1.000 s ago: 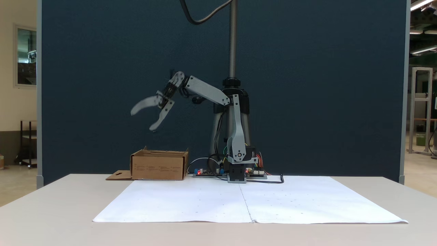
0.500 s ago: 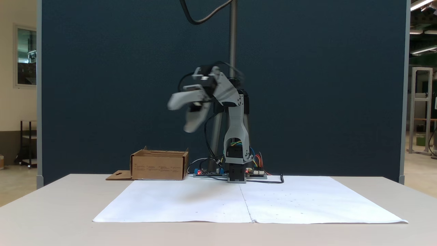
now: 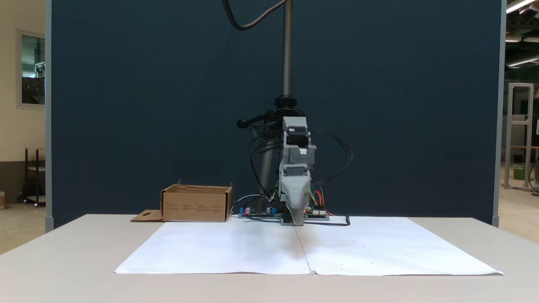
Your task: Grasp a green dice and put it in the bin.
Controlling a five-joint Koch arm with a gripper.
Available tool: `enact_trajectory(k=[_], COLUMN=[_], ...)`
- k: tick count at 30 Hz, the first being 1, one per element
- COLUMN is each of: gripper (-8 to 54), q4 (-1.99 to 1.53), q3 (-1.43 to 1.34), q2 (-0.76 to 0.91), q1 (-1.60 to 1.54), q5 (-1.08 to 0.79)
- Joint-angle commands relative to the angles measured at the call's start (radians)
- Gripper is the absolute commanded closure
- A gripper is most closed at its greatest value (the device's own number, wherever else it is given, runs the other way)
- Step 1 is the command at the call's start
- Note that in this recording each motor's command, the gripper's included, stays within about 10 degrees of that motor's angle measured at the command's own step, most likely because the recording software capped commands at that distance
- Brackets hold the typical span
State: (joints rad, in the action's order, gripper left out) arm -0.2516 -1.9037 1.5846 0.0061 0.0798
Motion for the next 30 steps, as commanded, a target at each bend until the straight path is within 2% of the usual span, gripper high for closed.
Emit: enact_trajectory(k=[1, 8, 17, 30], gripper=[2.2, 2.4, 2.4, 2.5], q4=[0.162, 0.423, 0.707, 1.139], q3=[-0.077, -0.456, -0.733, -1.040], q2=[0.123, 0.396, 0.715, 0.787], q1=[-0.034, -0.058, -0.048, -0.046], q5=[-0.038, -0.038, -0.037, -0.135])
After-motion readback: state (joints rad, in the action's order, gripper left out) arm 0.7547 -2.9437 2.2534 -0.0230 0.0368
